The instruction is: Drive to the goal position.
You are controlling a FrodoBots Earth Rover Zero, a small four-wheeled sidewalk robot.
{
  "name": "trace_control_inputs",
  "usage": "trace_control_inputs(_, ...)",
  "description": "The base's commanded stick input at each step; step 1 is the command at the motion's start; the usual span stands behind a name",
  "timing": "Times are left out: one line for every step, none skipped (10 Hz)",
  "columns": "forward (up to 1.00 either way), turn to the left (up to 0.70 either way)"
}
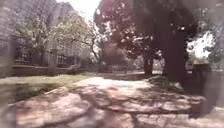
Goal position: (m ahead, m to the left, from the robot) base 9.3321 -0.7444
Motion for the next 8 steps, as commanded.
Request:
trace_control_inputs(0.70, 0.00)
trace_control_inputs(0.70, 0.00)
trace_control_inputs(0.70, 0.00)
trace_control_inputs(0.70, 0.00)
trace_control_inputs(0.70, 0.00)
trace_control_inputs(0.70, 0.00)
trace_control_inputs(0.70, 0.00)
trace_control_inputs(0.70, 0.00)
